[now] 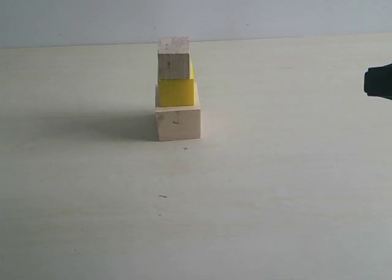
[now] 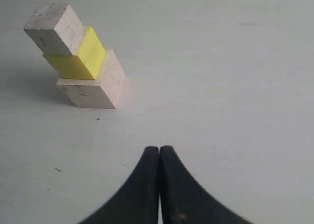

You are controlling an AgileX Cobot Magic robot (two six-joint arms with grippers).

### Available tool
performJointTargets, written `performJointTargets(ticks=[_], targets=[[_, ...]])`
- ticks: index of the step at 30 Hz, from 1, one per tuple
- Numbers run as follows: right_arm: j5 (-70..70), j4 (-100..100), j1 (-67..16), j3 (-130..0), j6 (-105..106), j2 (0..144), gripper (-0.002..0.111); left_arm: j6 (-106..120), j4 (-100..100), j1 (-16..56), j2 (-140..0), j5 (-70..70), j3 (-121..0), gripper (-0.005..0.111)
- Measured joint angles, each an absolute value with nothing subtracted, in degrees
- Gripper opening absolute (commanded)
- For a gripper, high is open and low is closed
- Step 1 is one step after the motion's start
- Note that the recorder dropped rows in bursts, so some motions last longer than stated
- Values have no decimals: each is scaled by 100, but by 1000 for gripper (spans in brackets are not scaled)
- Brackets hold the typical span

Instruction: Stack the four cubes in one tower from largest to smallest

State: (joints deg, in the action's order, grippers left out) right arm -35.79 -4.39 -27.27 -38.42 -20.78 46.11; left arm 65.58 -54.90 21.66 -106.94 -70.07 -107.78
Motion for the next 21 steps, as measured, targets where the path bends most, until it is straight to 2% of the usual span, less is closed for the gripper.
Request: performJointTargets(ticks=[9, 14, 21], targets=[[-3579, -274, -2727, -3842, -2078, 4611, 0, 6921, -6374, 1854, -10563, -7007, -9871, 0], [-3615, -184, -2727, -3842, -2078, 4611, 0, 7407, -5639, 1368, -10096, -6999, -9374, 0], [-3615, -184, -2727, -3842, -2078, 4611, 0, 7298, -5427, 1324, -9796, -6999, -9187, 0]])
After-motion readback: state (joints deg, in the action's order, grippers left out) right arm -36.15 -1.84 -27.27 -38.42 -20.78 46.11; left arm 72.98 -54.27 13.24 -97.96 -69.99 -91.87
